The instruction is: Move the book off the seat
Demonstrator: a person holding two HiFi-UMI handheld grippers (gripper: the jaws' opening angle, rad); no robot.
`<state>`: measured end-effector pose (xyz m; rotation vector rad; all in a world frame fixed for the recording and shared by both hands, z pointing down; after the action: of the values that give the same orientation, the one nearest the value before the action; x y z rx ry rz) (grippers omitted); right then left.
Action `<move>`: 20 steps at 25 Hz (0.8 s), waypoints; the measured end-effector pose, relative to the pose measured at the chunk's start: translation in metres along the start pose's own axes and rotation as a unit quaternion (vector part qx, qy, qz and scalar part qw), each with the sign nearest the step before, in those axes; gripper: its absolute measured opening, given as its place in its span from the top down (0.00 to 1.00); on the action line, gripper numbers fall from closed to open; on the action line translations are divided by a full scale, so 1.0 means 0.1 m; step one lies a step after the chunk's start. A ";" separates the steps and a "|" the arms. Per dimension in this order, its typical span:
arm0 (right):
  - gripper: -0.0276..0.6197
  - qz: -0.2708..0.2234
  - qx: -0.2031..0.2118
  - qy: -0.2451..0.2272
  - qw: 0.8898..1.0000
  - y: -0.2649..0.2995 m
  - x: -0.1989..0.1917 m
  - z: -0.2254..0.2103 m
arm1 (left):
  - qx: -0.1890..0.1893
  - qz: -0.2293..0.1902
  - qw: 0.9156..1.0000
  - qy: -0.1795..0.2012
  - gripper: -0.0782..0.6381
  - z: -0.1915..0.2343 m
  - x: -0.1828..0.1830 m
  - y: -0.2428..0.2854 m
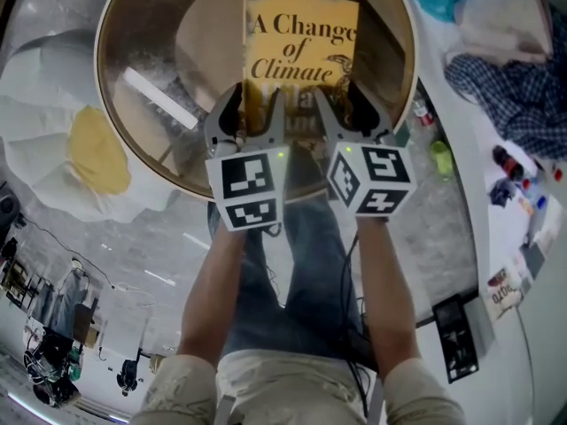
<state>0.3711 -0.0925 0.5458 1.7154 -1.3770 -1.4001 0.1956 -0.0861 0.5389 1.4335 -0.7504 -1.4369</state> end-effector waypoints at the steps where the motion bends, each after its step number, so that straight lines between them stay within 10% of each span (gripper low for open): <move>1: 0.64 0.000 -0.001 -0.001 1.000 -0.01 0.01 0.00 | 0.004 -0.007 1.000 -0.002 0.57 0.02 0.02 -0.02; 20: 0.64 -0.175 -0.021 -0.075 0.982 -1.59 1.38 0.70 | 0.035 -0.190 0.980 0.038 0.57 0.01 1.45 -1.76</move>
<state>0.3582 -0.1516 0.3323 1.9244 -1.1488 -1.7672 0.1790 -0.1531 0.3216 1.7436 -0.4988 -1.6425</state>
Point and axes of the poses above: the fingertips, and each gripper's own axes: y forward along the fingers, z to its left, x out of its top, the point moved 10 cm from there along -y, backward along the fingers, and after that the axes turned 12 degrees about z, right-handed, at the moved point
